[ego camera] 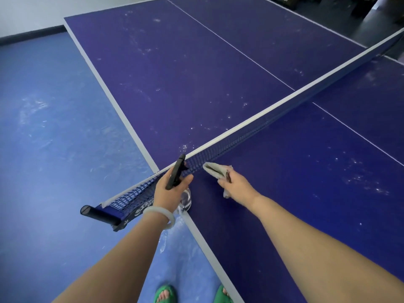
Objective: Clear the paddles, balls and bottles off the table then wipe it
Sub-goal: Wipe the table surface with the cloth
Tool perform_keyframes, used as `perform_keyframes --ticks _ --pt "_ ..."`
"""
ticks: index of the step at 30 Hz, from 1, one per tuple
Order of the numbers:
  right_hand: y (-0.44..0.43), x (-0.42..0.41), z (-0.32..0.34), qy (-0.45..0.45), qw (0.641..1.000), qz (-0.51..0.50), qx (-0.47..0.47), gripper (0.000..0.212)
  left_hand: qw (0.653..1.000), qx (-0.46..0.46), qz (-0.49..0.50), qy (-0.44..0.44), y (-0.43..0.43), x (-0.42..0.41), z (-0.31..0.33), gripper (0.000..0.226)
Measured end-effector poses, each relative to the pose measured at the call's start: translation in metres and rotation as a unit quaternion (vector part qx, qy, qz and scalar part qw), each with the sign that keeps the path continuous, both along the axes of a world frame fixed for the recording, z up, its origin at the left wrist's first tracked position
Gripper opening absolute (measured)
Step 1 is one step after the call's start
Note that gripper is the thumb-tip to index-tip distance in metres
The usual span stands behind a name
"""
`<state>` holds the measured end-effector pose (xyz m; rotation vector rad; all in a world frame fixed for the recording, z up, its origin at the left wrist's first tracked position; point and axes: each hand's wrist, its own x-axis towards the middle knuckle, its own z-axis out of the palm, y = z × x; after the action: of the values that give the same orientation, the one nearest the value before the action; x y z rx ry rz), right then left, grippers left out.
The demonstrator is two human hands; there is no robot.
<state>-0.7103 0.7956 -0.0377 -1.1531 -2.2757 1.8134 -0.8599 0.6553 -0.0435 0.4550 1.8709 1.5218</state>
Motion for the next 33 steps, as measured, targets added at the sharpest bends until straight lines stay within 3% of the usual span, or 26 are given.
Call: perform_keyframes --ticks 1,3,6,10,13,16,20,23,25,27,33 --pt "-0.002 0.002 -0.006 -0.037 0.999 0.025 0.002 0.038 1.000 0.000 -0.002 0.004 -0.001 0.000 0.000 0.015" --pt "-0.005 0.007 -0.017 -0.083 0.996 0.033 0.018 0.046 1.000 -0.004 -0.008 0.016 -0.005 -0.002 -0.001 0.018" --pt "-0.008 0.008 -0.023 -0.056 0.997 0.025 0.036 0.047 1.000 -0.010 -0.005 0.014 -0.009 -0.003 -0.002 0.014" --pt "-0.004 0.002 -0.044 -0.103 0.955 0.110 0.255 0.054 1.000 -0.008 0.002 -0.001 -0.012 -0.001 -0.003 0.018" --pt "-0.006 -0.003 -0.064 -0.178 0.908 0.181 0.335 0.058 1.000 -0.016 0.011 0.002 -0.013 -0.001 -0.003 0.016" --pt "-0.027 -0.005 -0.076 -0.234 0.884 0.174 0.366 0.060 0.999 -0.028 0.008 0.021 -0.014 -0.001 -0.003 0.012" --pt "-0.043 0.005 -0.089 -0.215 0.866 0.204 0.404 0.068 1.000 -0.001 -0.015 0.026 -0.017 -0.001 -0.004 0.019" --pt "0.001 -0.006 -0.092 -0.272 0.874 0.111 0.388 0.061 0.999 -0.009 -0.014 0.040 -0.019 -0.002 -0.004 0.015" --pt "0.027 -0.028 -0.085 -0.308 0.892 0.034 0.329 0.060 0.999 -0.008 -0.007 0.035 -0.019 -0.002 -0.002 0.009" --pt "0.023 -0.049 -0.080 -0.315 0.898 0.006 0.306 0.062 0.999 -0.013 0.002 0.033 -0.018 -0.001 -0.001 0.016" --pt "-0.051 -0.040 -0.090 -0.203 0.868 0.196 0.409 0.065 0.999 -0.001 0.014 0.032 -0.020 -0.003 -0.002 0.018"
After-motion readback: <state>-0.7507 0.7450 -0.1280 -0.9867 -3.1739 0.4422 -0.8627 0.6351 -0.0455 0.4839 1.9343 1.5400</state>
